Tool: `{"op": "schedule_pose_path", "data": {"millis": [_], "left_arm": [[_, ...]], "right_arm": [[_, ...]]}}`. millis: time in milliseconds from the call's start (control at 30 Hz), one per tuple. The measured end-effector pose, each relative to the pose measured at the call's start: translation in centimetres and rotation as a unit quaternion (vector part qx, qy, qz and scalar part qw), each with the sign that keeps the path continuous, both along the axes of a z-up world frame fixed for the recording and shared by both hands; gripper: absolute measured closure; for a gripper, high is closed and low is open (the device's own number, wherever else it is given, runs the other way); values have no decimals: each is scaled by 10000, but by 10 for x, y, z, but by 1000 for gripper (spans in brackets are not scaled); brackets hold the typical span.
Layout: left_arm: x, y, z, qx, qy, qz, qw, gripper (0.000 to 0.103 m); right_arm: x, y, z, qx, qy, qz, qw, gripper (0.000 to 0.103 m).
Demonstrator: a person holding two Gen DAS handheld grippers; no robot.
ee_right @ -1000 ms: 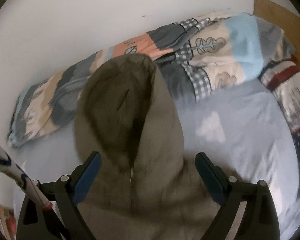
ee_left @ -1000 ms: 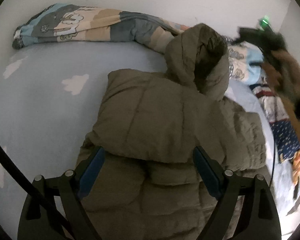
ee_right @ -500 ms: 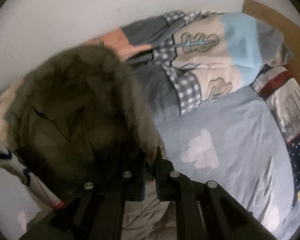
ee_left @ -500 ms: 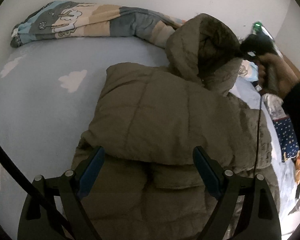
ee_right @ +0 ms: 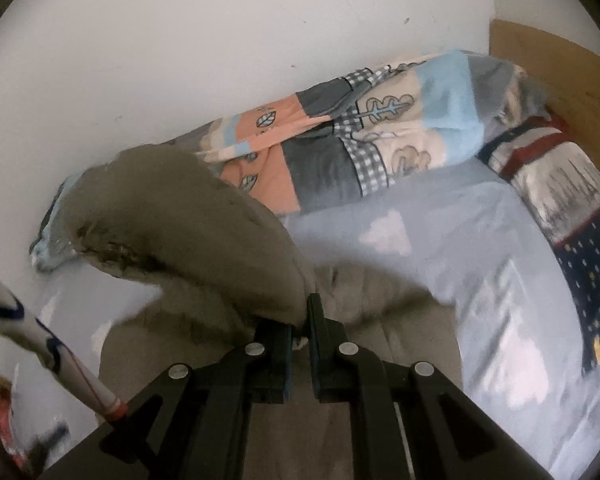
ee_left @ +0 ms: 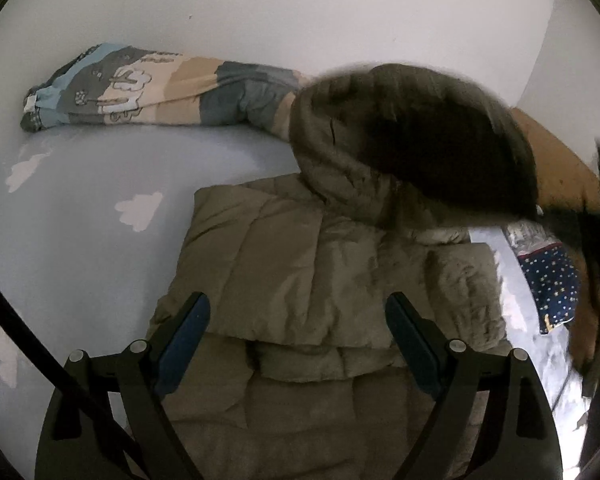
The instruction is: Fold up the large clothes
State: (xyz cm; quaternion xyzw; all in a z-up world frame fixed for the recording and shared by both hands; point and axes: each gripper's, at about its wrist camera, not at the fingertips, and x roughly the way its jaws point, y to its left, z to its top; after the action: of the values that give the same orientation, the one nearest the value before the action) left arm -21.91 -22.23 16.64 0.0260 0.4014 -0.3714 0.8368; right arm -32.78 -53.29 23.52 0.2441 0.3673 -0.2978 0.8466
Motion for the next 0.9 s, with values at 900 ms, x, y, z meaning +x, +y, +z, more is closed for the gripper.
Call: {"op": "schedule_pose_path", "data": {"millis": [900], "left_arm": [[17,-18,-28,-199,758,79,9969,14]], "right_arm": [[-76,38,-59,1169,-403,-556,9908,93]]}}
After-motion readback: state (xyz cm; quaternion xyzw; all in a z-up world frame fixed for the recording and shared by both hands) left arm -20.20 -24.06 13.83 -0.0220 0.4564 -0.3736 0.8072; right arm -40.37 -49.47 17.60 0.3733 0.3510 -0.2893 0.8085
